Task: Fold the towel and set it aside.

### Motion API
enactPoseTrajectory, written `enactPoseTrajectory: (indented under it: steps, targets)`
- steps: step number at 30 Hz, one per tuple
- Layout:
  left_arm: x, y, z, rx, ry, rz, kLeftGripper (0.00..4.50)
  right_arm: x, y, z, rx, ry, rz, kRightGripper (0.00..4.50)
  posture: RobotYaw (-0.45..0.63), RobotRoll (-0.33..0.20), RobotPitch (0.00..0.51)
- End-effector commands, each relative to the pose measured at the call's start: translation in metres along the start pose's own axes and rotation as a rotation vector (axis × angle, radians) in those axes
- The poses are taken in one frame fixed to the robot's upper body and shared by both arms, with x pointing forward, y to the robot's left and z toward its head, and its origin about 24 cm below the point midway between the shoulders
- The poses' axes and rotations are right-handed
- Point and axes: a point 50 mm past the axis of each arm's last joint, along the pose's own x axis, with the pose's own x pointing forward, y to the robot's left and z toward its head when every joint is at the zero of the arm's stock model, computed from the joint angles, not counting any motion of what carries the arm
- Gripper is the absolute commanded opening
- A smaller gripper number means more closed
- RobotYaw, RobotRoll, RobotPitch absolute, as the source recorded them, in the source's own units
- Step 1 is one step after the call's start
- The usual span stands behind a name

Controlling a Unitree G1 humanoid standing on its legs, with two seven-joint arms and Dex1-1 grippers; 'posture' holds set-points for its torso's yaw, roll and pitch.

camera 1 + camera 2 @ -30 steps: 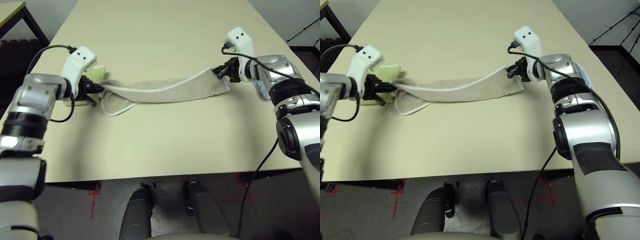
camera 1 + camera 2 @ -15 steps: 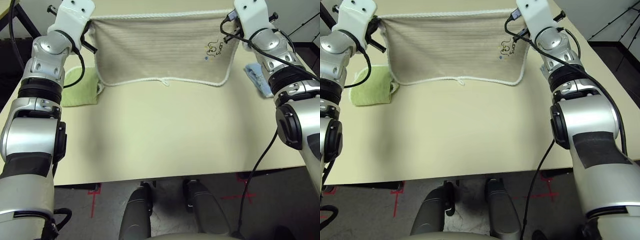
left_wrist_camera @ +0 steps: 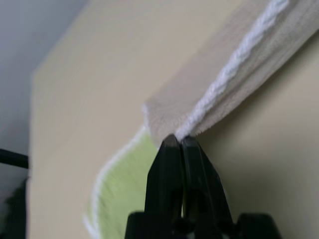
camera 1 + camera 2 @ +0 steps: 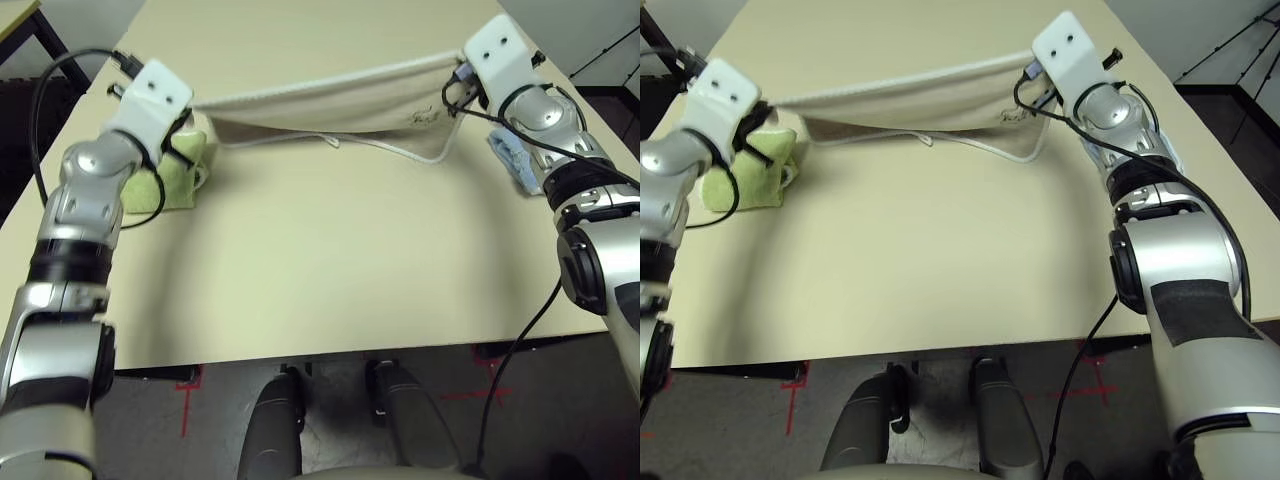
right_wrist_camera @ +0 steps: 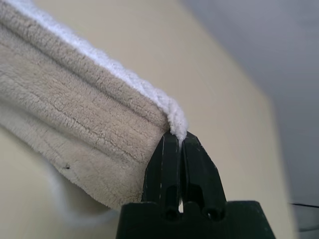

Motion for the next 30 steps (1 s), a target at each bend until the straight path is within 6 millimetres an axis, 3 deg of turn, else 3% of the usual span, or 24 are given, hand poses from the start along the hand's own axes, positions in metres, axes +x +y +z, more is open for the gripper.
enactPoseTrajectory:
  steps: [1, 8, 14, 25, 30]
  targets:
    - [-0.020, 0.004, 0.001, -0.038, 0.049, -0.034, 0.04, -0.016, -0.006, -0.013, 0.057, 0.004, 0.121, 0.00, -0.09, 0.000, 0.200]
    - [-0.049, -0.022, 0.010, -0.122, 0.061, -0.394, 0.04, -0.034, -0.002, -0.024, 0.116, 0.039, 0.367, 0.00, -0.10, 0.000, 0.205]
    - [-0.071, -0.038, 0.012, -0.174, 0.113, -0.601, 0.04, -0.045, -0.004, -0.026, 0.144, 0.088, 0.494, 0.00, -0.09, 0.000, 0.206]
    - [-0.092, -0.042, 0.007, -0.209, 0.204, -0.719, 0.04, -0.063, -0.005, -0.023, 0.214, 0.149, 0.689, 0.00, -0.09, 0.000, 0.206]
    - [-0.094, -0.035, 0.001, -0.206, 0.227, -0.698, 0.04, -0.084, -0.004, -0.022, 0.272, 0.206, 0.858, 0.00, -0.08, 0.000, 0.205]
